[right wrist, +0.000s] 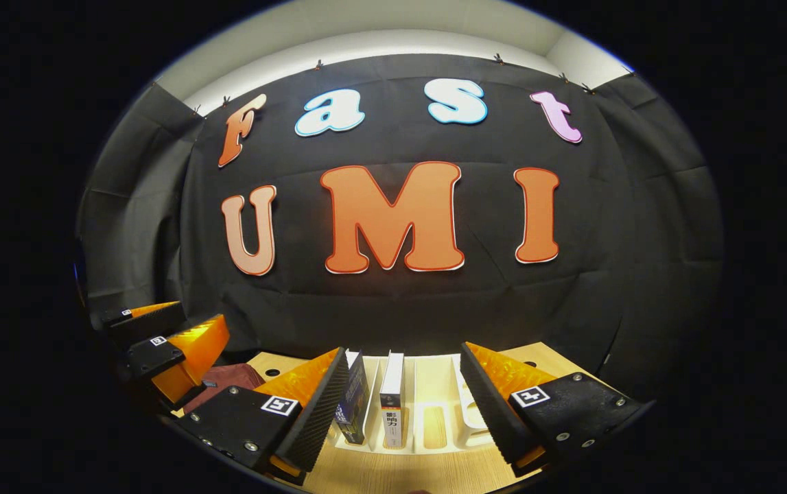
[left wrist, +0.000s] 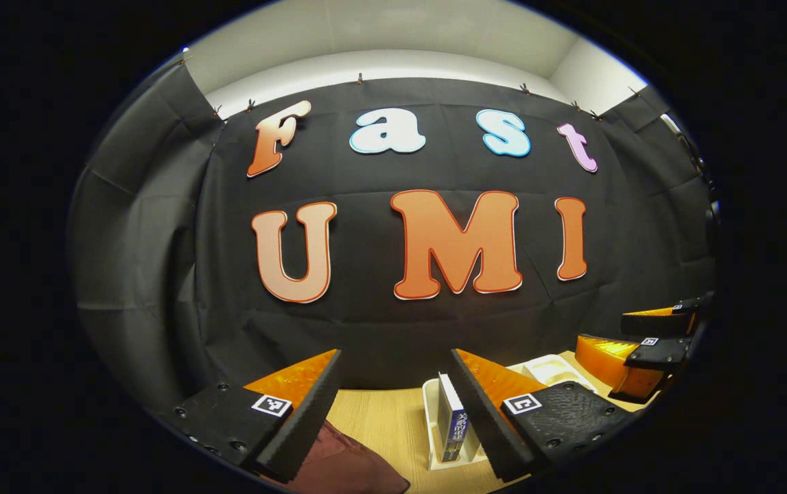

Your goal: Open the schoolbag, grab two books from the bookshelf and put them into the schoolbag.

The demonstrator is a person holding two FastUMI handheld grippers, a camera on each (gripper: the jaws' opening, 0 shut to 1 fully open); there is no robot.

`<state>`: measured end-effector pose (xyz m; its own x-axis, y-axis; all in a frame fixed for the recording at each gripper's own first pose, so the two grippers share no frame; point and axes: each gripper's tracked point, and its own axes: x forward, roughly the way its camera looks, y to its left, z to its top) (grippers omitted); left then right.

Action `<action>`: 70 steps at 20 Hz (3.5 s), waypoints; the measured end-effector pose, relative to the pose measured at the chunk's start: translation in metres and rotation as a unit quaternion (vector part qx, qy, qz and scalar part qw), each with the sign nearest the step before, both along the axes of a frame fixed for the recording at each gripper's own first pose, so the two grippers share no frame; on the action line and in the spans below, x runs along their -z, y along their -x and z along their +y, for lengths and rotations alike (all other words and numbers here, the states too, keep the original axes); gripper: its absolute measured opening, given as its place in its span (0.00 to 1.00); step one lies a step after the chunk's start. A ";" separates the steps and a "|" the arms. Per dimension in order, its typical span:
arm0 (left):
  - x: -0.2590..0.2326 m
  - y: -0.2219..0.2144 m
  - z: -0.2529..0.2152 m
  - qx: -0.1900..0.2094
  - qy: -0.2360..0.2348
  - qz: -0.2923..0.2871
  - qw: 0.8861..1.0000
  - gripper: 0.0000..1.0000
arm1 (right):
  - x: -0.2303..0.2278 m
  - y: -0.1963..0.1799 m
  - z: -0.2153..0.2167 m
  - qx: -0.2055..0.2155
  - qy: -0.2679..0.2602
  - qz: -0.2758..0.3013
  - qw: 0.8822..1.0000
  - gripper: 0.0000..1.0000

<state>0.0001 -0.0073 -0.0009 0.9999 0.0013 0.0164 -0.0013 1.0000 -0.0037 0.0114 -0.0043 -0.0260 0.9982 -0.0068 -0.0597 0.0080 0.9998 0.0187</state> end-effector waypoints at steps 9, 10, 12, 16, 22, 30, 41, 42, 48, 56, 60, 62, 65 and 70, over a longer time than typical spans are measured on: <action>0.060 0.002 0.004 0.006 -0.053 0.063 0.997 0.96 | 0.010 -0.003 -0.006 0.005 0.004 0.012 1.000 0.97; 0.070 0.003 0.005 0.006 -0.059 0.073 0.996 0.96 | 0.012 -0.003 -0.006 0.004 0.003 0.014 1.000 0.97; 0.088 0.007 0.010 0.004 -0.072 0.095 0.993 0.96 | 0.016 -0.003 -0.007 0.003 0.001 0.020 1.000 0.97; 0.142 0.019 0.011 0.016 -0.083 0.154 0.984 0.96 | 0.022 -0.005 -0.012 0.005 0.005 0.026 1.000 0.97; 0.230 0.049 0.019 0.028 -0.138 0.262 0.955 0.99 | 0.036 -0.007 -0.022 0.012 0.002 0.042 0.999 0.97; 0.313 0.078 0.022 0.050 -0.218 0.335 0.916 0.98 | 0.059 -0.008 -0.035 0.019 0.005 0.068 0.998 0.97; 0.382 0.096 0.045 0.037 -0.305 0.411 0.858 0.98 | 0.082 -0.007 -0.048 0.030 0.011 0.095 0.995 0.97; 0.384 0.097 0.047 0.033 -0.313 0.413 0.855 0.95 | 0.084 -0.006 -0.049 0.031 0.010 0.098 0.995 0.97; 0.376 0.093 0.043 0.042 -0.331 0.404 0.852 0.62 | 0.089 -0.004 -0.054 0.035 0.012 0.104 0.994 0.97; 0.343 0.081 0.042 0.075 -0.282 0.415 0.862 0.10 | 0.095 -0.015 -0.025 -0.012 0.000 0.131 0.991 0.97; 0.314 0.070 0.048 0.094 -0.254 0.409 0.871 0.07 | 0.089 -0.025 0.005 -0.056 0.010 0.152 0.987 0.97; 0.304 0.062 0.054 0.106 -0.247 0.402 0.875 0.05 | 0.084 -0.030 0.020 -0.072 0.007 0.165 0.984 0.97; 0.283 0.051 0.065 0.115 -0.236 0.393 0.881 0.05 | 0.082 -0.038 0.041 -0.096 0.006 0.194 0.976 0.97; 0.247 0.026 0.093 0.131 -0.221 0.381 0.888 0.05 | 0.079 -0.060 0.066 -0.120 0.011 0.230 0.966 0.97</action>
